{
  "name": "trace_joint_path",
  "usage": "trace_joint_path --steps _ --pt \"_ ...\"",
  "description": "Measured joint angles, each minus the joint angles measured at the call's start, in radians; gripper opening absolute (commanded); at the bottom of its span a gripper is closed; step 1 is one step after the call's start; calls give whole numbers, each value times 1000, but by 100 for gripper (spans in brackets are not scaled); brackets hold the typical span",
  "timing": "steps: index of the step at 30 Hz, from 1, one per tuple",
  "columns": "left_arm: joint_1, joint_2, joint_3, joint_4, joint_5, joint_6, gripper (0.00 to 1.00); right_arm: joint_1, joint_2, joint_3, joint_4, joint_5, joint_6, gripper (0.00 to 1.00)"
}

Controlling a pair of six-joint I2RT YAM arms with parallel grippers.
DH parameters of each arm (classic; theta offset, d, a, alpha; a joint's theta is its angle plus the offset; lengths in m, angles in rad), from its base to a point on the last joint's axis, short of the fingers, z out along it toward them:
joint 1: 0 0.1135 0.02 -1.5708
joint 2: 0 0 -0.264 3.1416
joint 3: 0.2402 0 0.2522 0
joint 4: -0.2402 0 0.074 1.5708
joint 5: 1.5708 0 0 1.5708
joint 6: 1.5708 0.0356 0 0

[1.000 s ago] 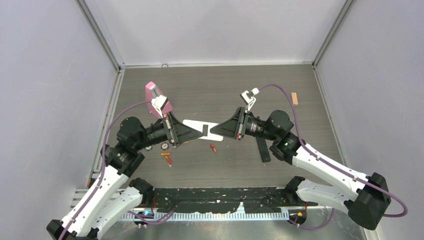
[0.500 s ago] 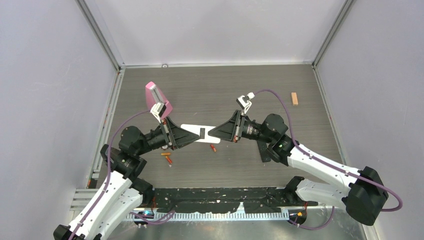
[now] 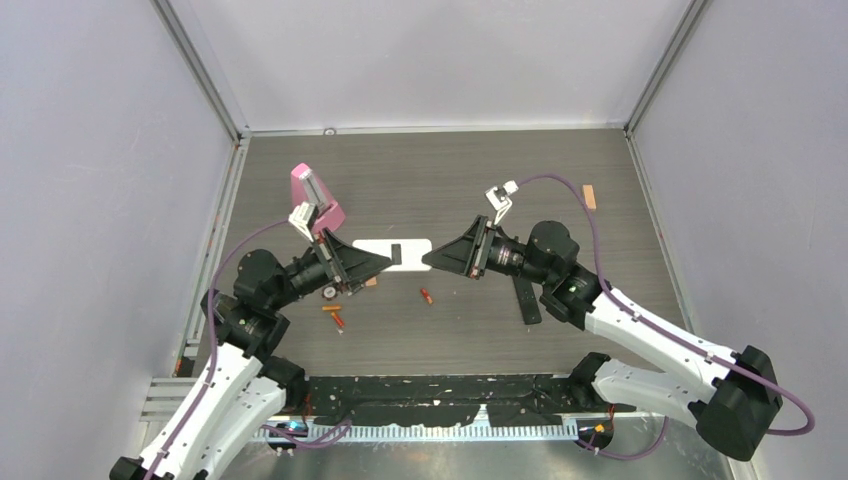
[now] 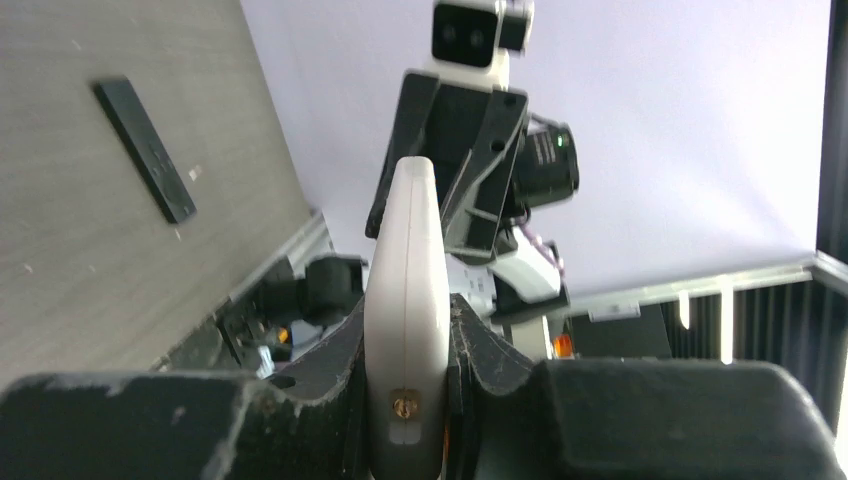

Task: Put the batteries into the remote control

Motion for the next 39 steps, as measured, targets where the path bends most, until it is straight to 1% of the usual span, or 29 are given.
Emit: trace_joint_path --steps 3,6,7,8,9,13,15,20,23,25,27,28,29,30,31,32,34,35,36,39 --pt "39 -6 13 -29 -66 11 0 -28 -25 1 -56 30 -49 44" --pt "45 -6 14 -37 -95 13 0 -32 -29 1 -81 40 -75 48" --pt "45 -6 14 -37 -101 13 0 -32 -29 1 -89 40 -83 53" --pt "45 -6 14 -37 -103 13 0 -32 -29 1 -92 39 -86 56" --pt "45 -6 16 -37 -104 13 0 -32 -29 1 -95 39 -90 63" --pt "45 -4 37 -39 -103 27 0 -32 -29 1 -95 32 -93 76" --pt "45 -3 49 -45 -100 40 0 -32 -29 2 -87 23 -91 79" --pt "45 8 66 -65 -76 68 0 -32 -10 50 -81 1 -89 81" --pt "45 16 74 -80 -51 84 0 -32 19 93 -78 -9 -92 76" --pt "45 23 78 -83 -39 89 0 -31 47 119 -76 -18 -96 70" --pt "45 27 78 -89 -27 91 0 -29 75 137 -76 -31 -99 63" --pt "45 27 78 -91 -23 92 0 -28 92 148 -76 -38 -101 57" --pt "45 28 78 -93 -19 92 0 -24 111 156 -75 -43 -103 53" --pt "45 29 79 -93 -16 92 0 -20 126 161 -75 -48 -107 46" --pt "45 29 79 -94 -13 92 0 -15 136 163 -75 -50 -108 43" --pt "45 29 80 -94 -13 92 0 -9 146 163 -76 -53 -110 37" --pt "45 29 80 -105 -10 96 0 -2 155 163 -74 -56 -102 30" --pt "46 31 80 -104 -3 95 0 -2 155 163 -72 -60 -91 28" --pt "46 31 82 -102 -3 96 0 -3 154 163 -67 -63 -84 23" --pt "49 20 84 -95 3 93 0 -3 150 153 -27 -77 -38 19"
